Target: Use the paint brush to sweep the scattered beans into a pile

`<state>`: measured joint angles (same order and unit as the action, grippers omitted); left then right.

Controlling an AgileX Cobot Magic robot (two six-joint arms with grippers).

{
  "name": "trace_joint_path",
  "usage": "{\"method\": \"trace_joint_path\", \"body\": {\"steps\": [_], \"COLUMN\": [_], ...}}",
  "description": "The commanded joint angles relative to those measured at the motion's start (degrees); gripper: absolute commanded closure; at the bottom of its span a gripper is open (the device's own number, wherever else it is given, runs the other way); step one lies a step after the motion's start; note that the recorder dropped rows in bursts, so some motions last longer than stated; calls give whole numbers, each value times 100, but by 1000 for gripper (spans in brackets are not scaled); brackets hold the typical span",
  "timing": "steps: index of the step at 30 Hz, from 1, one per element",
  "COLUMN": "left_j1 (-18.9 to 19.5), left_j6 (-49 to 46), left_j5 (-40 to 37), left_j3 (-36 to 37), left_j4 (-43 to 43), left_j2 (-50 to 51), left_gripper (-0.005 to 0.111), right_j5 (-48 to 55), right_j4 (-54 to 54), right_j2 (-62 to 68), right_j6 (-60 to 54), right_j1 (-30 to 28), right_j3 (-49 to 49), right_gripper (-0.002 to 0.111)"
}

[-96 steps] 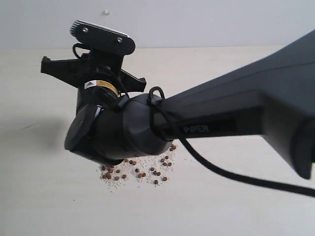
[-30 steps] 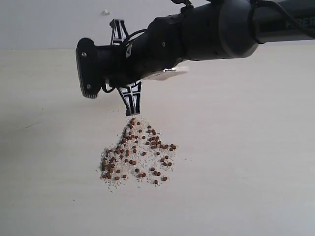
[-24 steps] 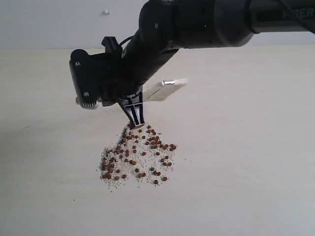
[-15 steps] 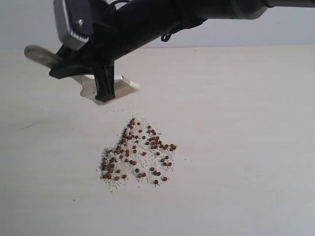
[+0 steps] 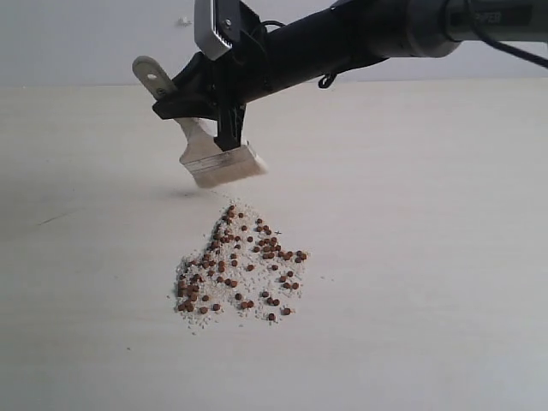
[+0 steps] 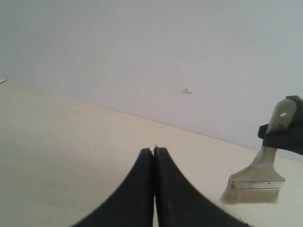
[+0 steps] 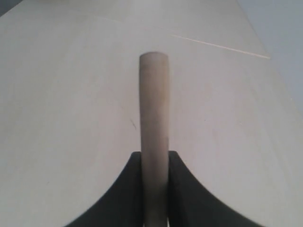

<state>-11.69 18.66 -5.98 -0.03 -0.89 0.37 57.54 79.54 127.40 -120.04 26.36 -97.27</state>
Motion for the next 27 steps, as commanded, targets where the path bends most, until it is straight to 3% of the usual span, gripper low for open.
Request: {"method": "trace_joint_path", "body": {"steps": [1, 11, 20, 27], "left_j1": [-34, -34, -34, -34], "left_j6": [41, 41, 41, 41], "left_j5": [17, 17, 17, 17], "left_j3": [3, 3, 3, 3], "left_j4": [6, 6, 6, 6], "left_j2": [-37, -37, -37, -37], "left_gripper": [107, 107, 107, 107], "right_j5": [110, 153, 1242, 1242], "right_j4": [431, 26, -1236, -1589], "right_j2": [443, 1262, 1275, 1275], "right_j6": [-113, -90, 1063, 2298], "right_j1": [-31, -31, -31, -31], "right_j3": [-586, -1180, -1180, -1167], "right_gripper": [108, 108, 108, 108]}}
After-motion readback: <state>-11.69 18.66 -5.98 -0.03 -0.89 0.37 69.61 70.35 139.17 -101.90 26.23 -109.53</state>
